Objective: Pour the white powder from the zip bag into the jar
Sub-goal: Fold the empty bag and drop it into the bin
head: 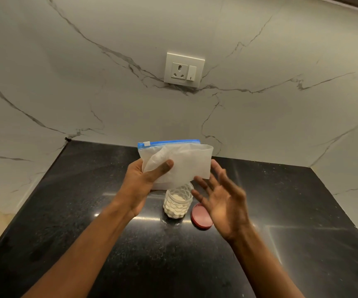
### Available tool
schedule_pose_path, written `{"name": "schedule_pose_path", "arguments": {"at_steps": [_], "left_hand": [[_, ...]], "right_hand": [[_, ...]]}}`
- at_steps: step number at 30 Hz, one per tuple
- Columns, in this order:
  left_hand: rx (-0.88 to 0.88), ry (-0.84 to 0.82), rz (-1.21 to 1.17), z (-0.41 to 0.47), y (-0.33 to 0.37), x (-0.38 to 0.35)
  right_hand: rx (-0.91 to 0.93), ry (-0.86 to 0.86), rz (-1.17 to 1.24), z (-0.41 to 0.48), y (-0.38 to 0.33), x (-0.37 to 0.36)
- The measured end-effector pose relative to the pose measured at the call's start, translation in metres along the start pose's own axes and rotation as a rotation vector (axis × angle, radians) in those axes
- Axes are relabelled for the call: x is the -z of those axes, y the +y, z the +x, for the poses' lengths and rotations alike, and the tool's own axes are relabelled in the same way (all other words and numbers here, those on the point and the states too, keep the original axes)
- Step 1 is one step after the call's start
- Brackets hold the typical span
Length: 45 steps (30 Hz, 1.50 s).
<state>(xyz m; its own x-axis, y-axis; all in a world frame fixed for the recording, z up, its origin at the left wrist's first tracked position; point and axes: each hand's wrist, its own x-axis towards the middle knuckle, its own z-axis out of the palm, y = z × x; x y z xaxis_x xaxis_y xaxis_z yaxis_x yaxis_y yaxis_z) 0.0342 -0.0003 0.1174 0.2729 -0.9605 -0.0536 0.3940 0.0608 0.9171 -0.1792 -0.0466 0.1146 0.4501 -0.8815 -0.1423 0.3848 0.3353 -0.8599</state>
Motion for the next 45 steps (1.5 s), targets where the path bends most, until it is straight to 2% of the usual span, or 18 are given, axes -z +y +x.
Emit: {"name": "schedule_pose_path", "arguments": {"at_steps": [3,8,13,18,27,31,37,45], "left_hand": [[0.033,0.030,-0.094,-0.004,-0.005,-0.010],[0.082,0.006,-0.160,-0.011,-0.014,-0.024],[0.074,0.047,-0.137,-0.011,-0.017,-0.026],[0.073,0.082,-0.068,-0.008,-0.020,-0.028],[0.082,0.121,-0.033,-0.009,-0.023,-0.028],[0.059,0.134,-0.055,-0.010,-0.018,-0.032],[-0.011,0.147,0.047,-0.011,-0.018,-0.034],[-0.037,0.039,0.029,-0.018,-0.005,-0.044]], "right_hand": [[0.027,0.017,-0.125,-0.001,0.019,-0.018],[0.071,-0.084,0.088,0.006,0.027,-0.039],[0.244,0.085,-0.005,0.024,0.027,-0.041],[0.464,0.184,-0.277,0.030,0.043,-0.031],[0.663,0.179,-0.709,0.035,0.049,-0.034],[0.824,0.157,-0.988,0.036,0.048,-0.034],[0.994,0.182,-1.409,0.041,0.048,-0.034],[1.090,0.183,-1.662,0.051,0.050,-0.033]]}}
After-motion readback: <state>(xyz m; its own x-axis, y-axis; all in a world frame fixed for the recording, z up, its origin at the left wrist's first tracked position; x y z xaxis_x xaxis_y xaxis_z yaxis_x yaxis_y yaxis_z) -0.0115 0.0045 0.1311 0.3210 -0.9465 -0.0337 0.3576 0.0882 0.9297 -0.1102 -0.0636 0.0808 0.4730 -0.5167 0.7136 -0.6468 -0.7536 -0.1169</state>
